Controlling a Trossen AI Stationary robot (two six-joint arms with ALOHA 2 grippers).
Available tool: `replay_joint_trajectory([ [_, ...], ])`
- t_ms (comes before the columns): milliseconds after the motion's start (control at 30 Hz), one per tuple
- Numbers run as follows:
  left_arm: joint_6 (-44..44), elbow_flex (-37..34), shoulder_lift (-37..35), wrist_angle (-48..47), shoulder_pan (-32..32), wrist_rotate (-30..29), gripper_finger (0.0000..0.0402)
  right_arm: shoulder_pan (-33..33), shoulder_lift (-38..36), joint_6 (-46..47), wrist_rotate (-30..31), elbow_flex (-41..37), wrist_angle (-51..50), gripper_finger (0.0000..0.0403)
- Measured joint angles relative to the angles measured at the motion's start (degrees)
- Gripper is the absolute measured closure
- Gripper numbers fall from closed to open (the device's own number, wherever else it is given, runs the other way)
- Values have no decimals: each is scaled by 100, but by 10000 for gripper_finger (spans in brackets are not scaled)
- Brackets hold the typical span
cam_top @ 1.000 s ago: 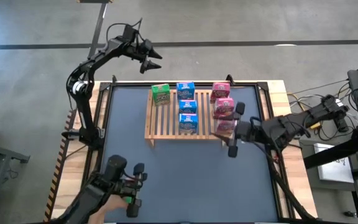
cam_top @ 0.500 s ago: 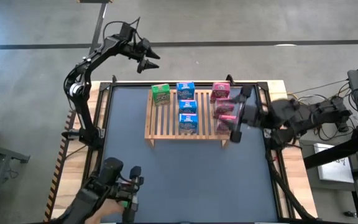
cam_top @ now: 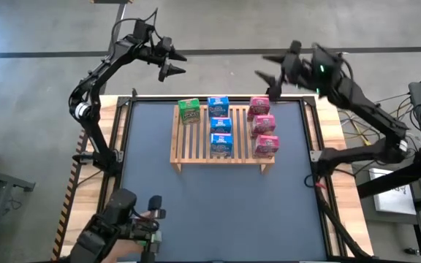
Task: Stack cereal on shelf
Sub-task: Put the top green cereal box on the shelf
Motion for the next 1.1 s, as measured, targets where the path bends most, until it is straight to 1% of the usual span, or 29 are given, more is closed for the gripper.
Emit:
replay_joint_trajectory([
  [67,2,0,-2,19,-16,-7,141,-678,251,57,-641,114,-30,161],
  [167,1,0,0,40,-41,-27,143,-1454,649,126,-1637,306,-56,161],
  [233,-27,0,0,64,-58,-46,144,-1820,909,126,-2050,454,-109,161],
  [300,-171,0,0,153,-66,-49,144,-2090,1166,127,-2239,606,-198,161],
  [500,-1098,0,-28,370,-75,-46,144,-2613,1898,296,-2607,1243,-854,161],
  [700,-1767,7,-173,362,-174,46,144,-2698,2430,574,-2660,2037,-1431,161],
  [800,-1918,49,-261,392,-283,35,144,-2700,2704,741,-2656,2546,-1815,161],
  [967,-1926,79,-444,371,-420,-325,144,-2702,3259,1115,-2612,3532,-2487,161],
  [1100,-1956,68,-417,346,-422,-339,144,-2700,3716,1325,-2607,4220,-3010,161],
])
